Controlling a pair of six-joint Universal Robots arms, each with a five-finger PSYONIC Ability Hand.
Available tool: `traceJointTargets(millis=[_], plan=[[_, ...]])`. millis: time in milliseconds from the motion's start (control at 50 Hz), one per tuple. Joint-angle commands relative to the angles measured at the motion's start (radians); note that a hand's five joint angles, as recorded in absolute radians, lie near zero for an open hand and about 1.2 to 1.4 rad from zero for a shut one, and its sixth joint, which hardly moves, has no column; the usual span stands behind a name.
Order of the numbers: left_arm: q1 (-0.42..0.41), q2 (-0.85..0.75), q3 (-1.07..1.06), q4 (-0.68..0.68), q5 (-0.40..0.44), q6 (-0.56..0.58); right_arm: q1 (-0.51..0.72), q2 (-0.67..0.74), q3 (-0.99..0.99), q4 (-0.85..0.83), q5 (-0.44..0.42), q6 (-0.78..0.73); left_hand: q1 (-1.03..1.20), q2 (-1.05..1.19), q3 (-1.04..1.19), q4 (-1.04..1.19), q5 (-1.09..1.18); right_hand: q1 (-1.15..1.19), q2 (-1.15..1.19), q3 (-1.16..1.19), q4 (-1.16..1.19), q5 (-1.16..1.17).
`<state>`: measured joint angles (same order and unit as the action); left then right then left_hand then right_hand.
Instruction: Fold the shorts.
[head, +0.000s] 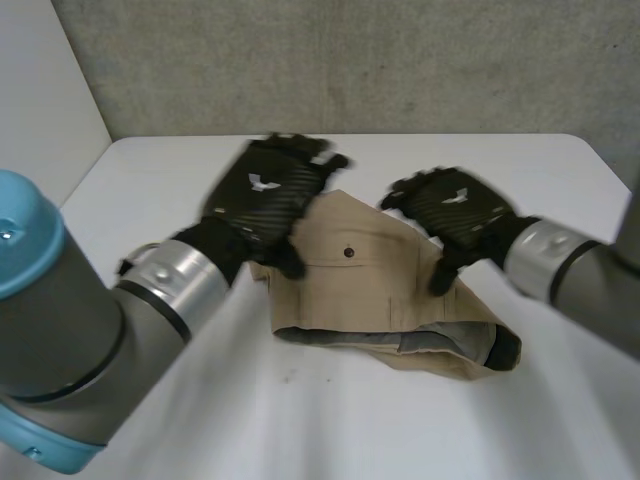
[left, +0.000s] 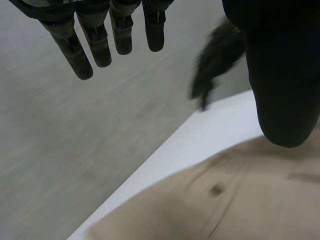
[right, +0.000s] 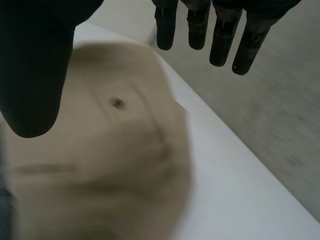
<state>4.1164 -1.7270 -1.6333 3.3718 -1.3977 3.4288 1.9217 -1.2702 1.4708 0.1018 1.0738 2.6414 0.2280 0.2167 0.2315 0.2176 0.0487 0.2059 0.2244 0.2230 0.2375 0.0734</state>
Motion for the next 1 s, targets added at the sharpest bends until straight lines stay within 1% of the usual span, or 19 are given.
traceJointTargets(millis=[20, 140, 280, 360, 400, 420, 440, 460, 520, 580, 600, 660, 700, 740, 840, 940, 960, 980, 1000], plan=[[0.106, 0.004, -0.048, 0.004, -0.254, -0.006, 0.19, 0.133, -0.067, -0.057, 0.017, 0.003, -0.023, -0.012, -0.027, -0.013, -0.019, 0.108, 0.09, 0.091, 0.076, 0.066], [0.197, 0.009, -0.086, 0.017, -0.262, -0.013, 0.333, 0.283, -0.171, -0.115, 0.045, -0.008, -0.017, -0.006, -0.021, -0.007, -0.013, 0.134, 0.116, 0.117, 0.103, 0.092], [0.261, 0.023, -0.123, 0.044, -0.256, -0.072, 0.384, 0.42, -0.266, -0.201, 0.051, -0.043, -0.017, -0.006, -0.021, -0.007, -0.013, 0.222, 0.204, 0.205, 0.191, 0.18], [0.292, 0.026, -0.132, 0.043, -0.241, -0.111, 0.408, 0.505, -0.316, -0.229, 0.063, -0.115, -0.02, -0.009, -0.024, -0.01, -0.016, 0.296, 0.277, 0.279, 0.264, 0.254], [0.297, 0.027, -0.134, 0.043, -0.233, -0.125, 0.418, 0.554, -0.351, -0.244, 0.092, -0.182, -0.02, -0.009, -0.024, -0.01, -0.016, 0.445, 0.426, 0.428, 0.413, 0.403], [0.298, 0.027, -0.135, 0.043, -0.23, -0.131, 0.418, 0.566, -0.363, -0.252, 0.11, -0.208, -0.02, -0.009, -0.024, -0.01, -0.016, 0.588, 0.57, 0.571, 0.556, 0.546], [0.3, 0.027, -0.137, 0.043, -0.228, -0.132, 0.418, 0.575, -0.374, -0.261, 0.126, -0.234, -0.02, -0.009, -0.024, -0.01, -0.016, 0.776, 0.757, 0.758, 0.744, 0.734], [0.3, 0.029, -0.137, 0.043, -0.228, -0.132, 0.419, 0.584, -0.388, -0.28, 0.159, -0.285, -0.023, -0.012, -0.027, -0.013, -0.019, 1.149, 1.131, 1.132, 1.118, 1.107], [0.3, 0.035, -0.14, 0.043, -0.228, -0.132, 0.419, 0.545, -0.394, -0.341, 0.218, -0.308, -0.026, -0.015, -0.03, -0.016, -0.022, 1.19, 1.172, 1.173, 1.159, 1.148], [0.3, 0.035, -0.148, 0.043, -0.227, -0.132, 0.407, 0.483, -0.388, -0.401, 0.256, -0.241, -0.029, -0.018, -0.033, -0.019, -0.024, 1.19, 1.172, 1.173, 1.159, 1.148], [0.3, 0.035, -0.148, 0.043, -0.227, -0.132, 0.389, 0.45, -0.382, -0.443, 0.279, -0.165, -0.029, -0.018, -0.033, -0.019, -0.024, 1.19, 1.172, 1.173, 1.159, 1.148], [0.298, 0.035, -0.149, 0.043, -0.224, -0.132, 0.32, 0.404, -0.376, -0.497, 0.33, -0.046, -0.032, -0.021, -0.036, -0.022, -0.027, 1.19, 1.172, 1.173, 1.159, 1.148], [0.295, 0.035, -0.151, 0.043, -0.224, -0.134, 0.238, 0.37, -0.377, -0.522, 0.374, 0.031, -0.032, -0.021, -0.036, -0.022, -0.027, 1.19, 1.172, 1.173, 1.159, 1.148], [0.291, 0.035, -0.151, 0.043, -0.224, -0.132, 0.165, 0.354, -0.388, -0.524, 0.405, 0.037, -0.032, -0.021, -0.036, -0.022, -0.027, 1.19, 1.172, 1.173, 1.159, 1.148], [0.278, 0.035, -0.154, 0.043, -0.218, -0.132, 0.007, 0.362, -0.403, -0.524, 0.425, 0.0, -0.038, -0.027, -0.042, -0.028, -0.033, 1.19, 1.172, 1.173, 1.159, 1.148], [0.231, 0.023, -0.151, 0.043, -0.159, -0.128, -0.093, 0.413, -0.431, -0.524, 0.446, -0.052, -0.035, -0.024, -0.039, -0.025, -0.03, 1.19, 1.172, 1.173, 1.159, 1.148], [0.222, 0.021, -0.151, 0.043, -0.15, -0.126, -0.104, 0.419, -0.434, -0.522, 0.454, -0.061, -0.035, -0.024, -0.039, -0.025, -0.03, 1.064, 1.045, 1.046, 1.032, 1.021], [0.213, 0.02, -0.149, 0.044, -0.144, -0.125, -0.122, 0.422, -0.429, -0.516, 0.474, -0.07, -0.032, -0.021, -0.036, -0.022, -0.027, 0.333, 0.314, 0.316, 0.301, 0.291], [0.194, 0.012, -0.146, 0.044, -0.13, -0.123, -0.128, 0.42, -0.423, -0.51, 0.485, -0.072, -0.032, -0.021, -0.036, -0.022, -0.027, -0.031, -0.05, -0.048, -0.063, -0.073]])
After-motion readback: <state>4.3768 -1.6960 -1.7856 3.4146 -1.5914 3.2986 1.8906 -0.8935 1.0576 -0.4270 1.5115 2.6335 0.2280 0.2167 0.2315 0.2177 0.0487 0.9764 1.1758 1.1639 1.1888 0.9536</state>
